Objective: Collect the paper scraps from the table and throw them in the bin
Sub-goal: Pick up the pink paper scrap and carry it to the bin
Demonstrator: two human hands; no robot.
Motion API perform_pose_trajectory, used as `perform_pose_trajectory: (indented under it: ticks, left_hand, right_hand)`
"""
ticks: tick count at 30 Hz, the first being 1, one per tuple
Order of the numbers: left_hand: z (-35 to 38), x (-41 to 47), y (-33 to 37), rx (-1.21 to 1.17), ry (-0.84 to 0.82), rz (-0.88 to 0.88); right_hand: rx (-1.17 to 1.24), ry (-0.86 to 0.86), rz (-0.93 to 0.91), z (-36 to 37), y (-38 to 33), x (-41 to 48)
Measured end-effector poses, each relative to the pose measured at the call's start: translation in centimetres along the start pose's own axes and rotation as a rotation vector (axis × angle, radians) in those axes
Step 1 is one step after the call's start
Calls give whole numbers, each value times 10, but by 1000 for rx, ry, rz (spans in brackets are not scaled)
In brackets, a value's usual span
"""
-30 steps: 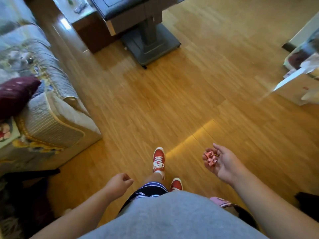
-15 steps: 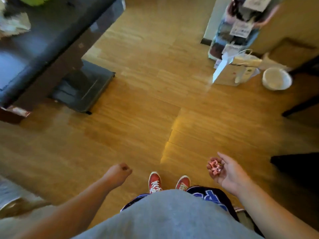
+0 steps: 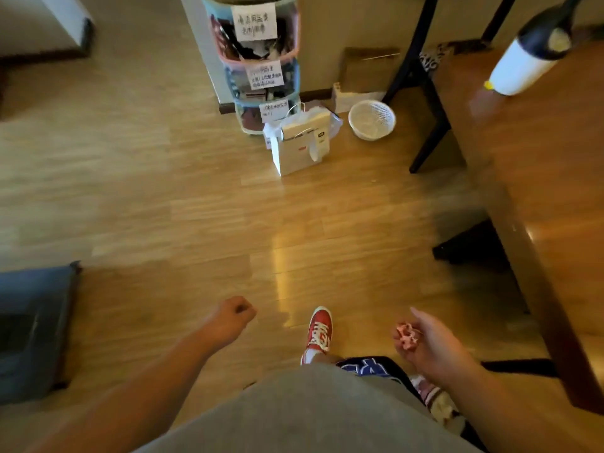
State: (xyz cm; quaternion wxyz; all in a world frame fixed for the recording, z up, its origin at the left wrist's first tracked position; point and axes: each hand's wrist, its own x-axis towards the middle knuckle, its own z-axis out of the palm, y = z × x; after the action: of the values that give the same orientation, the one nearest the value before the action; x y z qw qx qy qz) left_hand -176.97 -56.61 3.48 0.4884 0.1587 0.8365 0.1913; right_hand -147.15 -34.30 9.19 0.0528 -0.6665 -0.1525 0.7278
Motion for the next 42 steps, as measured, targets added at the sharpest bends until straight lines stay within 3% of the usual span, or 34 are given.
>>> perform_pose_trajectory:
  ticks: [14,20,26,31,37,42]
  left_hand:
    - [-75,121,99,134,-44,-114]
    - [-117,218,175,241,-106,-40]
    - [-138,288,320,430,-214,159]
    - [-101,322,445,533,-276,310]
    - [-29,328,565,506,-320,466]
    - [23,299,669,377,-287,710]
  right_hand:
    - [75,-178,-26,131,-195,77]
    - [153,-124,-46,165,-263,97]
    - [337,-6,-77,135,-309,94]
    - [502,95,-113,95,-328,86]
    - [644,105,-152,45,-365,84]
    - [675,54,-224,6,-434,85]
